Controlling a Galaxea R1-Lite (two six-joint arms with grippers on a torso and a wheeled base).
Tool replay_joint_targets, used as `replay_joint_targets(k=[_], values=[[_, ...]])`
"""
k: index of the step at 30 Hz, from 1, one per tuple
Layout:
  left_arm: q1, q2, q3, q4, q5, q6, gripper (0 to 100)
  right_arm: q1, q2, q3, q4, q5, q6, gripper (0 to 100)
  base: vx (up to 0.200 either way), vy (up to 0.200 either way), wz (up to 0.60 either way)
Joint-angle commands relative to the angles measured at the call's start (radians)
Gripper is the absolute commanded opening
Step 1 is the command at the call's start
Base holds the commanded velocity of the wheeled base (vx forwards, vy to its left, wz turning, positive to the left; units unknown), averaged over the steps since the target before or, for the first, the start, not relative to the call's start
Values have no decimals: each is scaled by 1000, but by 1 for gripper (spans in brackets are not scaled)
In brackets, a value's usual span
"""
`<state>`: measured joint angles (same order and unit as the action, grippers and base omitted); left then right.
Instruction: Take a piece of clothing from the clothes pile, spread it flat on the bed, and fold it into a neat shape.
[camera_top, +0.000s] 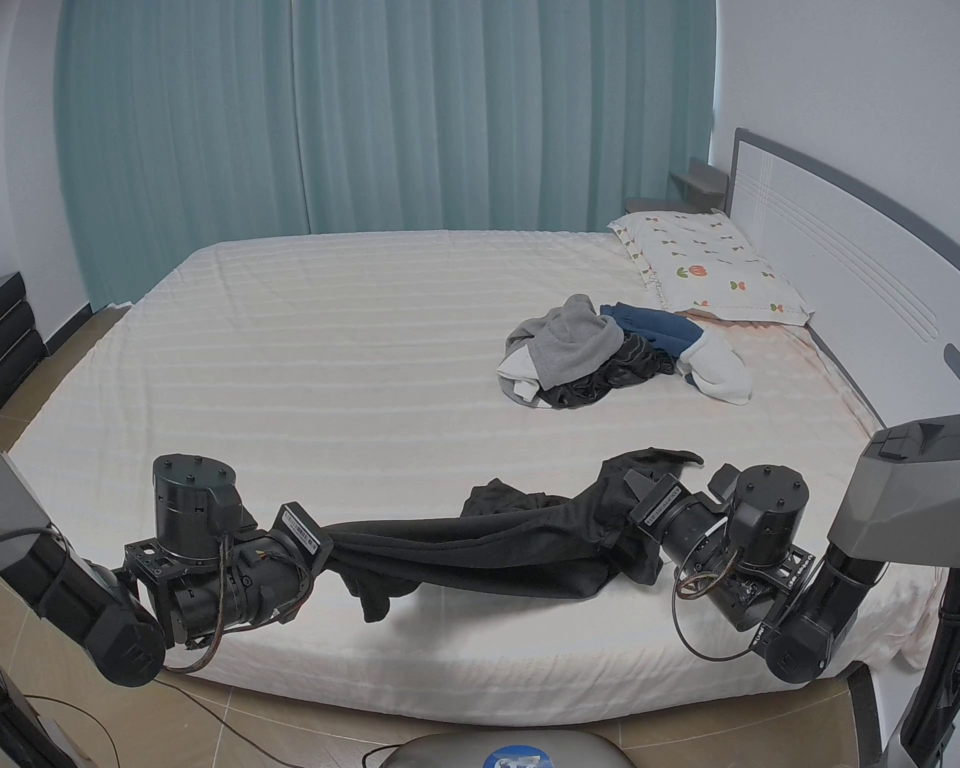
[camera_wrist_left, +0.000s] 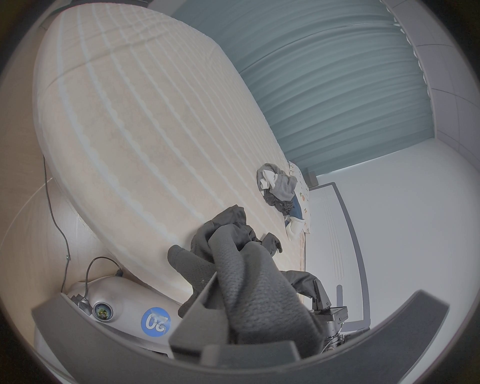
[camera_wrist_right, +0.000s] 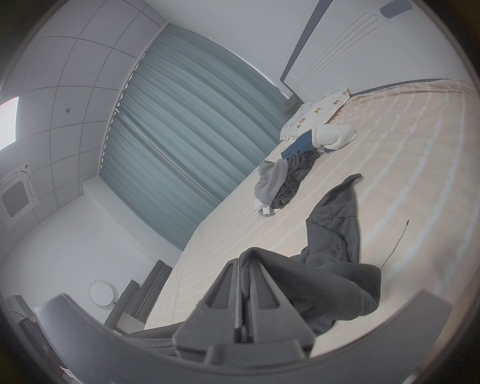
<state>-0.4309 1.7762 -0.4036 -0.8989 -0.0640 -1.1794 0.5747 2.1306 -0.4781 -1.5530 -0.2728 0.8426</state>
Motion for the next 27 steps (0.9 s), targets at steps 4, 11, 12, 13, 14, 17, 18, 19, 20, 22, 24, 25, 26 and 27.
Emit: replay_joint_targets(k=[4, 11, 12, 13, 14, 17, 18, 19, 20, 22, 24, 25, 26, 27], values=[[0, -4, 3, 0, 0, 0, 0, 10, -21, -11, -10, 6, 35, 0, 0, 200, 0], [0, -4, 5, -2, 0, 0, 0, 16, -23, -14, -10, 6, 53, 0, 0, 200, 0], [0, -4, 5, 0, 0, 0, 0, 16, -23, -14, -10, 6, 55, 0, 0, 200, 0], [0, -4, 5, 0, 0, 0, 0, 16, -23, -14, -10, 6, 55, 0, 0, 200, 0], [0, -4, 6, 0, -2, 0, 0, 16, -23, -14, -10, 6, 55, 0, 0, 200, 0], [0, -4, 6, -2, -2, 0, 0, 14, -23, -14, -10, 4, 56, 0, 0, 200, 0], [0, -4, 5, 0, 0, 0, 0, 14, -24, -13, -10, 6, 56, 0, 0, 200, 0], [0, -4, 5, 0, 0, 1, 0, 14, -24, -13, -10, 6, 56, 0, 0, 200, 0], [0, -4, 5, -2, 0, 1, 0, 16, -26, -13, -10, 7, 58, 0, 0, 200, 0], [0, -4, 5, -2, 0, 1, 0, 14, -26, -11, -10, 9, 58, 0, 0, 200, 0], [0, -3, 6, -2, 0, 1, 0, 11, -28, -11, -10, 10, 58, 0, 0, 200, 0], [0, -3, 6, -2, 0, 1, 0, 11, -28, -11, -10, 10, 58, 0, 0, 200, 0], [0, -3, 5, -2, 0, 1, 0, 11, -28, -11, -10, 9, 58, 0, 0, 200, 0], [0, -4, 5, -2, 0, 1, 0, 11, -28, -11, -10, 9, 58, 0, 0, 200, 0]])
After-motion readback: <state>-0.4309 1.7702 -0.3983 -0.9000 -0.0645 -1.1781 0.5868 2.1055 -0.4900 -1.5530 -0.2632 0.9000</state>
